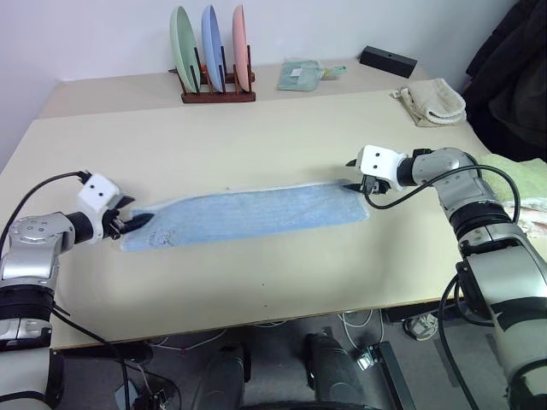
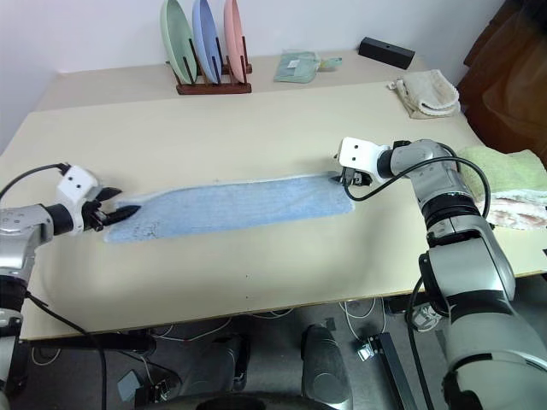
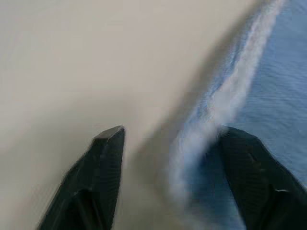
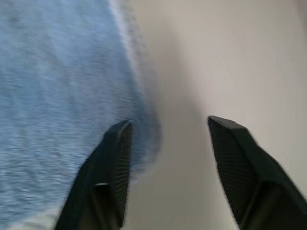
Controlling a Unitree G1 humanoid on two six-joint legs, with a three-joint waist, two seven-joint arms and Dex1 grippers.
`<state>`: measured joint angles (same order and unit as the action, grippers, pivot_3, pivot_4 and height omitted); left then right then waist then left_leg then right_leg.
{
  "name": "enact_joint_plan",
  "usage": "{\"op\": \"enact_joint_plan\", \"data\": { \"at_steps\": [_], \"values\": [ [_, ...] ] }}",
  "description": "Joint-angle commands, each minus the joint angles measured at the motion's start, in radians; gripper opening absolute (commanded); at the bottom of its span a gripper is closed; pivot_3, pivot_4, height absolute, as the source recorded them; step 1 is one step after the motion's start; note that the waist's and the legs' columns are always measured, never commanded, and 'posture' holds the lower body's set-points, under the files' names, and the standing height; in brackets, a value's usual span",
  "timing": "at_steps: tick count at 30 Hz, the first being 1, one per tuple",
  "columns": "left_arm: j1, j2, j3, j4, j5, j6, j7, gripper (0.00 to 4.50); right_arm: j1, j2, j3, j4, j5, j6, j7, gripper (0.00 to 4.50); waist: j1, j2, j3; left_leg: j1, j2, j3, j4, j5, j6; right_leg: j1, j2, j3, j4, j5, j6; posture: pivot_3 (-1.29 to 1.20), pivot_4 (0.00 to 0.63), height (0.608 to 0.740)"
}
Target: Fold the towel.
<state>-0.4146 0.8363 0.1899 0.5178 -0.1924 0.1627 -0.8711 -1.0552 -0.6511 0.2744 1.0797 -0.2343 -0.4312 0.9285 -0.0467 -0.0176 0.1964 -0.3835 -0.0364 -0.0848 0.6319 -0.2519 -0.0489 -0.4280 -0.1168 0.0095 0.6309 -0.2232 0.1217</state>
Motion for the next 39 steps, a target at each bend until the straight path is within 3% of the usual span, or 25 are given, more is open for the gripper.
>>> {"op": "enact_joint_plan", "data": {
  "at_steps": [1, 3, 5, 9, 12, 16, 19, 24, 30, 38, 39],
  "values": [
    [0.064, -0.010, 0.105, -0.090, -0.064, 0.042, 0.060, 2.89, 0.034, -0.054, -0.053, -0.078, 0.011, -0.011, -0.060, 2.46, 0.001, 0.000, 0.000, 0.000, 0.000, 0.000, 0.000, 0.000, 0.000, 0.000, 0.000, 0.000, 0.000, 0.000, 0.000, 0.00, 0.150, 0.740],
    [0.116, -0.018, 0.144, -0.155, -0.092, 0.069, 0.078, 2.89, 0.077, -0.076, -0.091, -0.150, 0.047, 0.032, -0.060, 2.46, 0.002, 0.000, 0.000, 0.000, 0.000, 0.000, 0.000, 0.000, 0.000, 0.000, 0.000, 0.000, -0.001, 0.000, 0.000, 0.00, 0.150, 0.740],
    [0.177, -0.029, 0.198, -0.240, -0.127, 0.106, 0.108, 2.89, 0.182, -0.111, -0.177, -0.336, 0.158, 0.192, -0.005, 2.46, 0.004, 0.000, 0.000, 0.000, 0.000, 0.000, 0.000, 0.000, 0.000, 0.000, 0.000, 0.000, 0.000, 0.000, 0.000, 0.00, 0.150, 0.740],
    [0.265, -0.057, 0.278, -0.431, -0.196, 0.160, 0.152, 2.95, 0.464, -0.139, -0.342, -0.827, 0.411, 0.627, 0.040, 4.26, 0.013, 0.000, 0.000, -0.002, 0.000, -0.002, 0.001, 0.000, 0.000, 0.000, 0.000, 0.000, 0.000, 0.000, 0.000, 0.00, 0.150, 0.740],
    [0.318, -0.081, 0.310, -0.587, -0.257, 0.232, 0.179, 2.95, 0.648, -0.120, -0.453, -1.125, 0.578, 0.932, -0.027, 4.42, 0.019, 0.000, 0.000, -0.002, 0.000, -0.002, 0.002, 0.000, 0.000, 0.000, 0.000, 0.000, 0.000, 0.000, 0.000, 0.00, 0.150, 0.740],
    [0.408, -0.125, 0.124, -0.913, -0.269, 0.278, 0.170, 2.95, 0.852, -0.001, -0.596, -1.424, 0.850, 1.288, -0.185, 4.42, 0.031, -0.001, -0.001, -0.002, 0.000, -0.001, 0.004, 0.000, 0.000, 0.002, 0.000, 0.001, -0.001, 0.000, 0.000, 0.00, 0.150, 0.740],
    [0.428, -0.188, -0.001, -1.039, -0.295, 0.295, 0.170, 2.95, 0.936, 0.114, -0.643, -1.541, 0.952, 1.441, -0.334, 4.42, 0.037, -0.001, -0.001, -0.002, 0.000, -0.001, 0.006, 0.000, 0.000, 0.003, 0.000, 0.002, -0.001, 0.000, 0.000, 0.00, 0.150, 0.740],
    [0.422, -0.206, -0.195, -1.080, -0.169, 0.221, 0.152, 2.95, 0.920, 0.329, -0.729, -1.558, 1.063, 1.633, -0.625, 4.42, 0.032, 0.000, -0.002, -0.002, 0.000, 0.000, 0.007, 0.000, 0.000, 0.003, 0.001, 0.002, -0.001, 0.000, -0.001, 0.00, 0.150, 0.740],
    [0.392, -0.243, -0.236, -1.108, -0.210, 0.240, 0.135, 2.95, 0.818, 0.506, -0.843, -1.459, 1.094, 1.730, -0.880, 4.42, 0.033, 0.001, -0.003, -0.003, 0.001, -0.001, 0.009, 0.000, 0.001, 0.003, 0.002, 0.002, -0.001, 0.000, -0.002, 0.00, 0.150, 0.740],
    [0.398, -0.249, -0.239, -1.101, -0.190, 0.231, 0.150, 2.95, 0.628, 0.633, -1.018, -1.255, 1.135, 1.663, -1.144, 4.42, 0.031, 0.001, -0.004, -0.003, 0.001, -0.001, 0.009, -0.001, 0.001, 0.003, 0.002, 0.002, -0.001, 0.001, -0.002, 0.00, 0.150, 0.740],
    [0.402, -0.249, -0.239, -1.102, -0.187, 0.229, 0.152, 2.95, 0.618, 0.634, -1.020, -1.240, 1.140, 1.656, -1.155, 4.19, 0.032, 0.001, -0.004, -0.003, 0.001, -0.001, 0.010, -0.001, 0.001, 0.003, 0.002, 0.002, -0.001, 0.001, -0.001, 0.00, 0.150, 0.740]
  ]
}}
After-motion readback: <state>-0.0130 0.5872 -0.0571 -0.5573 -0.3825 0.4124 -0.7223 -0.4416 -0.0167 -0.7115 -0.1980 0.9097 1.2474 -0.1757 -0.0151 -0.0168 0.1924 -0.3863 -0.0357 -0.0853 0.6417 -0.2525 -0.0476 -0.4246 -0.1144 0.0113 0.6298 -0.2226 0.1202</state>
